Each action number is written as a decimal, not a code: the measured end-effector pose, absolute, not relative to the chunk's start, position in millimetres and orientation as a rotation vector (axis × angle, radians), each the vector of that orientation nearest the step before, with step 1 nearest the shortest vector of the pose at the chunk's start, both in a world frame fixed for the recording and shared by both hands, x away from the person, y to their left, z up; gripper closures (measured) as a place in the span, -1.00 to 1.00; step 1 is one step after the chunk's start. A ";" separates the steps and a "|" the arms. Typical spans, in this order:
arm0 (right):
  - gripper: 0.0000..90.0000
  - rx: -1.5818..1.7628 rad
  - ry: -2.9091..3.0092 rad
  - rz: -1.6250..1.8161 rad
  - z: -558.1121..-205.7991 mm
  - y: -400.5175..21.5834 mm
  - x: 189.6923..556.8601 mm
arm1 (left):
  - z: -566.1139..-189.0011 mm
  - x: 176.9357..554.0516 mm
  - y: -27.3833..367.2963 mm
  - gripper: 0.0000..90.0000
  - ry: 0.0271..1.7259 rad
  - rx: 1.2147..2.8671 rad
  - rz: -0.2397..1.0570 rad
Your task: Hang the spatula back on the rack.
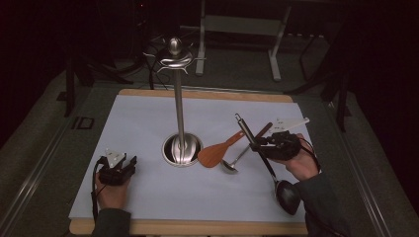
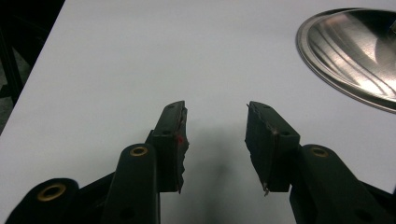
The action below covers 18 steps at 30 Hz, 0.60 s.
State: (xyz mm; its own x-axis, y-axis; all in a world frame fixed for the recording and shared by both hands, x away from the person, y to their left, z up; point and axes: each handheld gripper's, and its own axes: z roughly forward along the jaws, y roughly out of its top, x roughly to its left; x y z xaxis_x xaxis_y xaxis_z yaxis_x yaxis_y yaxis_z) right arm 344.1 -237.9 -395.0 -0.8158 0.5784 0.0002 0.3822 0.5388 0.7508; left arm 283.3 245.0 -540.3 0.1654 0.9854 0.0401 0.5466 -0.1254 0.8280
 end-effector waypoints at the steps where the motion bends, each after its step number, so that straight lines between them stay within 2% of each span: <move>1: 0.54 0.784 2.512 1.190 -390.6 -237.6 343.4 | -540.3 283.3 244.9 0.30 1.461 1.765 0.821; 18: 0.54 0.656 2.429 1.396 -370.3 -224.9 332.7 | -540.2 283.4 245.0 0.30 1.460 1.769 0.819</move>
